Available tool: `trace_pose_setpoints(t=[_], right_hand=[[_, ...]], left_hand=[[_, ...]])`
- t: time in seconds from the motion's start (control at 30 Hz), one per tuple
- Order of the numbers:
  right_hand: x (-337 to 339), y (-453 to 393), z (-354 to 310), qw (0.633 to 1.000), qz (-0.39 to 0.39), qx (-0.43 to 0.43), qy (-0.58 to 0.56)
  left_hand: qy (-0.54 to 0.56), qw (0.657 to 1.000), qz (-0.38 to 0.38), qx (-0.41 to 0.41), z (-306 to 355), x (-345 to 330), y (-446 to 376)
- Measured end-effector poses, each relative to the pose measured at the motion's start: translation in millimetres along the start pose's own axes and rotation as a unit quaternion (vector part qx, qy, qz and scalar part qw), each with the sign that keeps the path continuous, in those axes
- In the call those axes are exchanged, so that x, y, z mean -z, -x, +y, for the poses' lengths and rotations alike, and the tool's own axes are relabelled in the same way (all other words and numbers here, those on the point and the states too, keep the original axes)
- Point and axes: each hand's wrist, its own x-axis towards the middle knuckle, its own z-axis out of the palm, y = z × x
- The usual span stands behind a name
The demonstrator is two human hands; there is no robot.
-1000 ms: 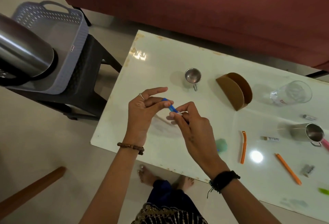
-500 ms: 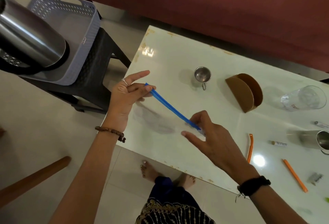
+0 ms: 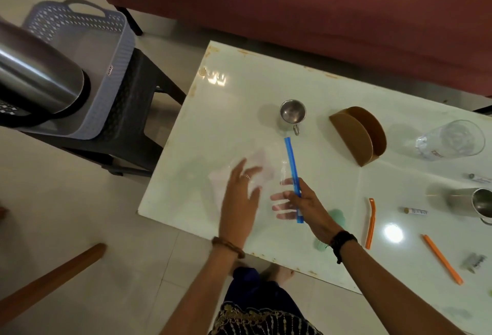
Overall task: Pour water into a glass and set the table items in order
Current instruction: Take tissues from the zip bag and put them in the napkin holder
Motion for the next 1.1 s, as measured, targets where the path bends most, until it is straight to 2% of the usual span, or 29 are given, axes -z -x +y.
trace_pose_setpoints(t=[0.07, 0.17, 0.27, 0.5, 0.73, 0.97, 1.1], right_hand=[[10.0, -2.9, 13.0, 0.999, 0.039, -0.011, 0.001], [14.6, -4.1, 23.7, 0.995, 0.100, -0.013, -0.024], [13.3, -3.7, 26.9, 0.989, 0.132, -0.020, -0.056], [6.8, -6.6, 26.1, 0.988, 0.138, 0.003, -0.063], [4.9, -15.0, 26.6, 0.989, 0.137, 0.016, 0.049], [-1.2, -20.9, 28.1, 0.983, 0.162, 0.018, 0.083], [-3.9, -22.9, 28.4, 0.983, 0.159, 0.017, 0.087]], left_hand=[[0.026, 0.996, -0.077, 0.048, -20.9, -28.9, 7.9], [0.074, 0.981, -0.136, 0.121, -37.8, -51.9, 10.2], [0.180, 0.951, -0.124, 0.218, -38.9, -57.6, 5.7], [0.213, 0.920, -0.086, 0.316, -25.5, -62.5, -16.1], [0.190, 0.916, -0.069, 0.347, -18.7, -69.7, -30.7], [0.194, 0.909, -0.056, 0.365, -26.9, -65.8, -32.2], [0.232, 0.897, -0.053, 0.372, -31.0, -62.0, -28.1]])
